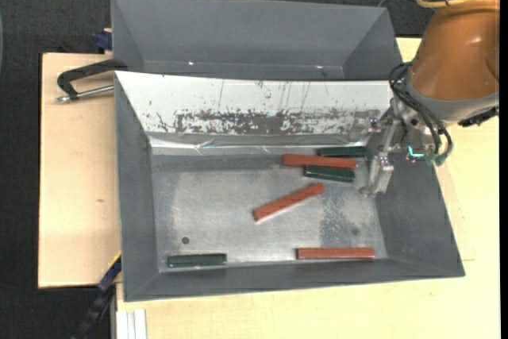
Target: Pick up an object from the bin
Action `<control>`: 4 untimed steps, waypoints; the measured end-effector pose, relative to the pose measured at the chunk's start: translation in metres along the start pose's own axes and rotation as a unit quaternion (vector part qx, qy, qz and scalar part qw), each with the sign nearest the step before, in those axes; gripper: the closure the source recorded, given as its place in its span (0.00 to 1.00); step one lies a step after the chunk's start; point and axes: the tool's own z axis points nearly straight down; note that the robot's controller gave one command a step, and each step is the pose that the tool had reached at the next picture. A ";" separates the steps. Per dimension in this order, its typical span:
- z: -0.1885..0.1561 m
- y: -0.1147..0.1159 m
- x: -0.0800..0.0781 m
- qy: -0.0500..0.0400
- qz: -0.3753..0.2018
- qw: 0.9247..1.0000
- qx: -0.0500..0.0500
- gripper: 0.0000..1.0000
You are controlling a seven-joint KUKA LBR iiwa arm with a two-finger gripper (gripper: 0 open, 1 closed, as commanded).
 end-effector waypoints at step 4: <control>0.143 0.084 0.004 -0.004 -0.096 0.995 0.000 1.00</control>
Offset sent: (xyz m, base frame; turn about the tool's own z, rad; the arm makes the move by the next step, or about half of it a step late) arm -0.0037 0.0368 -0.0994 -0.1200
